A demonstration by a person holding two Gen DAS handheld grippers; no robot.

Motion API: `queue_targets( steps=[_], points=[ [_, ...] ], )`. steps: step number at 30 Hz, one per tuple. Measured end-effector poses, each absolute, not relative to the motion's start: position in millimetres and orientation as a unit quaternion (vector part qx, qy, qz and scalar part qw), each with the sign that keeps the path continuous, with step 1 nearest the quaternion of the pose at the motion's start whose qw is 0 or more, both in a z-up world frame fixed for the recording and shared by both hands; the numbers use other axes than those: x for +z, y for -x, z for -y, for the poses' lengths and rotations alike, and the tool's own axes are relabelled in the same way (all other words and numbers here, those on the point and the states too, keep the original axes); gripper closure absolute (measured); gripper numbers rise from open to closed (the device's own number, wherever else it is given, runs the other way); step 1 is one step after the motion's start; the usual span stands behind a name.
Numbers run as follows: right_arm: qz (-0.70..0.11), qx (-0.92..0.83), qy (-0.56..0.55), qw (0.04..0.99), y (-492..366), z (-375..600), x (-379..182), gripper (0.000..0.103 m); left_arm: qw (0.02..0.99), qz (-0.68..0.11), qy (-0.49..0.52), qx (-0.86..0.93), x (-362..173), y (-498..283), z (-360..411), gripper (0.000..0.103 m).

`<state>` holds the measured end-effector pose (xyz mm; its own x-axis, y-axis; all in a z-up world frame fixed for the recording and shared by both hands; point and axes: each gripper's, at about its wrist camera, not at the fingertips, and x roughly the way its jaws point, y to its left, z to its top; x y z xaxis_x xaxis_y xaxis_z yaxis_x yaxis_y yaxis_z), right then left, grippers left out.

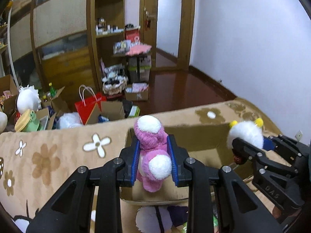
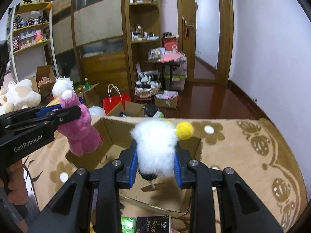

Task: Organize soft objects
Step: 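Lift and carry the pink bear and white fluffy toy over the cardboard box with both tools, then open both tools to drop the two toys into the box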

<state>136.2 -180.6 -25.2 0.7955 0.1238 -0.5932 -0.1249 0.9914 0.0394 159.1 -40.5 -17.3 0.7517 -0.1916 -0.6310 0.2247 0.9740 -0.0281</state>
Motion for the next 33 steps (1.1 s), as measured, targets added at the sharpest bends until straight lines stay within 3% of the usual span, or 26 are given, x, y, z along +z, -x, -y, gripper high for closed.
queue_targets(
  steps=[13, 15, 17, 19, 22, 27, 31, 33],
  points=[
    [-0.352, 0.074, -0.018, 0.933, -139.1, 187.7, -50.0, 0.069, 0.912, -0.395, -0.056, -0.095, -56.6, -167.0, 46.3, 0.074],
    [-0.352, 0.076, -0.017, 0.933, -137.2, 188.5, -50.0, 0.062, 0.909, -0.403, -0.057, -0.091, -59.0, -167.9, 44.7, 0.073],
    [-0.349, 0.073, -0.017, 0.934, -135.0, 189.5, -48.3, 0.051, 0.911, -0.401, -0.059, -0.082, -57.6, -167.9, 42.6, 0.057],
    [-0.344, 0.068, -0.014, 0.936, -132.6, 189.6, -45.2, 0.047, 0.919, -0.383, -0.061, -0.071, -52.5, -163.8, 39.8, 0.043],
    [-0.34, 0.07, -0.018, 0.937, -129.6, 190.1, -39.8, 0.04, 0.922, -0.375, -0.062, -0.066, -46.9, -160.4, 35.9, 0.04],
    [-0.328, 0.062, -0.022, 0.942, -115.7, 190.7, -29.1, 0.015, 0.92, -0.383, -0.058, -0.066, -41.9, -152.3, 27.9, 0.027],
    [-0.316, 0.06, -0.028, 0.947, -99.0, 192.0, -17.2, 0.002, 0.923, -0.375, -0.065, -0.061, -30.5, -137.0, 24.4, 0.009],
    [-0.308, 0.06, -0.03, 0.949, -90.5, 192.4, -12.2, 0.0, 0.923, -0.374, -0.064, -0.061, -26.2, -131.0, 22.9, 0.007]
  ],
)
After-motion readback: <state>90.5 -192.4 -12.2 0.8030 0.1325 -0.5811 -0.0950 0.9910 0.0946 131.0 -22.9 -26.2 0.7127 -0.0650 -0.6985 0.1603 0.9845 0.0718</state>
